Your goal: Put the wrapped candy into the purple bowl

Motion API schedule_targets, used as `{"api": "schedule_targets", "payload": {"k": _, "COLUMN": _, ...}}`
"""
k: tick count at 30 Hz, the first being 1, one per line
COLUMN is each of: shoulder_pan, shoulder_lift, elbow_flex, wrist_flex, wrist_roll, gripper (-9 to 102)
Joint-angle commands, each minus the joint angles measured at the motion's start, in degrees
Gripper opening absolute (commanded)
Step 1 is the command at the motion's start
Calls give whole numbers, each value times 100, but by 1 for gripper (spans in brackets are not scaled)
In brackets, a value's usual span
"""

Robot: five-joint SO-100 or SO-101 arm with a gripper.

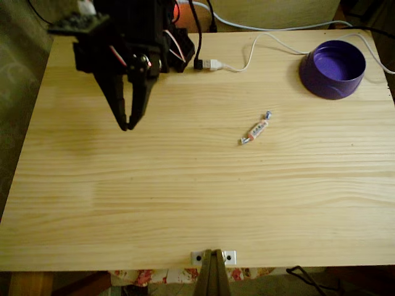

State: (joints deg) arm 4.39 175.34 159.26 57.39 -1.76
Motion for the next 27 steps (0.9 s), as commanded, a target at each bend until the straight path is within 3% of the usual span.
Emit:
{"api": "schedule_targets", "payload": {"k": 1, "shoulder_pan": -272, "shoulder_lift": -633, "elbow_flex": -1195, "wrist_flex": 237, "wrist_roll": 167, "gripper": 1}}
{"api": "schedule_targets", "payload": {"k": 8, "shoulder_pan": -1327, "shoulder_lift": -1995, "elbow_flex": -2355, "wrist_flex": 448, "wrist_roll": 44, "gripper": 1}}
{"api": "schedule_targets", "payload": {"k": 15, "shoulder_pan": -2083, "shoulder_lift": -3023, "elbow_flex": -2716, "wrist_flex": 35, "wrist_roll": -800, "gripper": 1}}
{"api": "schedule_targets", "payload": {"k": 23, "shoulder_pan": -2979, "shoulder_lift": -3911, "elbow_flex": -3085, "wrist_flex": -255, "wrist_roll": -3278, "gripper": 1}}
{"api": "schedule_targets", "payload": {"k": 27, "shoulder_pan": -3516, "shoulder_lift": -4430, "elbow_flex": -3533, "wrist_flex": 97, "wrist_roll": -3718, "gripper": 2}}
